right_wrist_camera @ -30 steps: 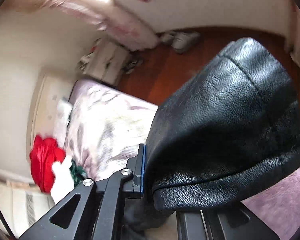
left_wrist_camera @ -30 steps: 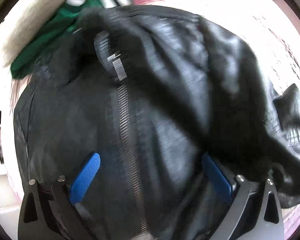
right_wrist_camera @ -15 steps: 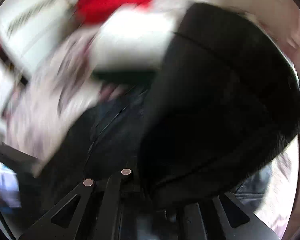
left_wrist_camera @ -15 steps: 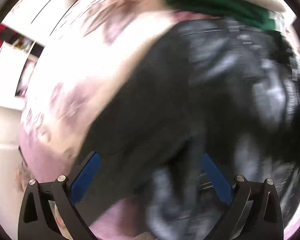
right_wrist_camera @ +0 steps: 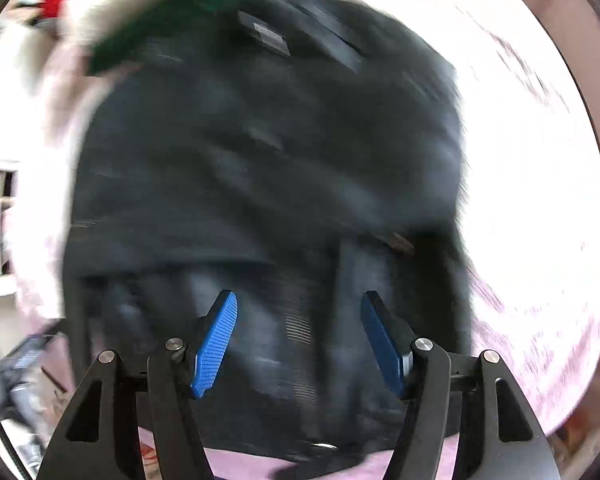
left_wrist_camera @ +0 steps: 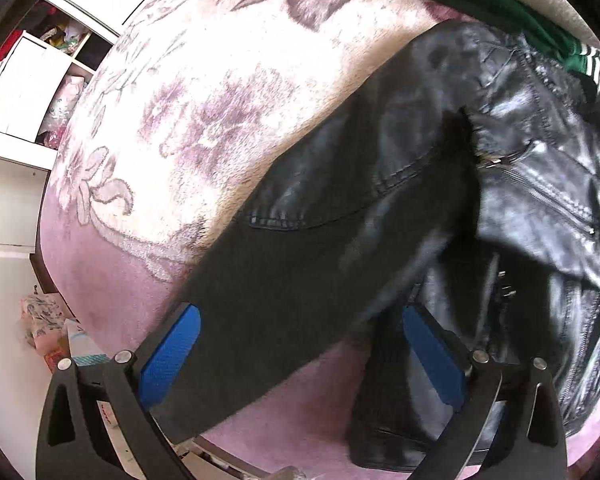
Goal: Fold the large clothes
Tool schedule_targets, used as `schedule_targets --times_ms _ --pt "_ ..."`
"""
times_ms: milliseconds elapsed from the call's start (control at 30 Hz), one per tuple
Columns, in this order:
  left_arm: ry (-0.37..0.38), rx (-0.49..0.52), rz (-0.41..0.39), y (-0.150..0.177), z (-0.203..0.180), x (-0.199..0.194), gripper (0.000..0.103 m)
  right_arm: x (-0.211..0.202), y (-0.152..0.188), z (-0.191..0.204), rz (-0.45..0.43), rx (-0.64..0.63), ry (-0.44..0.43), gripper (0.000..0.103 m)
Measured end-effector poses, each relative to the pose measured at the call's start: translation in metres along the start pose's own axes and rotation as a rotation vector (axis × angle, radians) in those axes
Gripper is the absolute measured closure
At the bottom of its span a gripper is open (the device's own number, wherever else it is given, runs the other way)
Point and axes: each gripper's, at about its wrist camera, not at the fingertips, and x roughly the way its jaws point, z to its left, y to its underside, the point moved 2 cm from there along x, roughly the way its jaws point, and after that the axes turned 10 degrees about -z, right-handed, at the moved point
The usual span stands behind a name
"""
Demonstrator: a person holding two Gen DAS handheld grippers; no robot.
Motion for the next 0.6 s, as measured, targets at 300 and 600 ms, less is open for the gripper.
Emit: schedule_targets --times_ms 300,600 --pt "0.101 -0.028 -0.068 -0.041 -0.085 -0.020 0.000 0.015 -0.037 -0.066 -0.151 0.188 0.151 0.086" --pt "-0.066 0.066 0.018 -0.054 -0.198 0.027 0.000 -0.045 -0.007 -0.069 -0.072 0.200 -0.059 0.082"
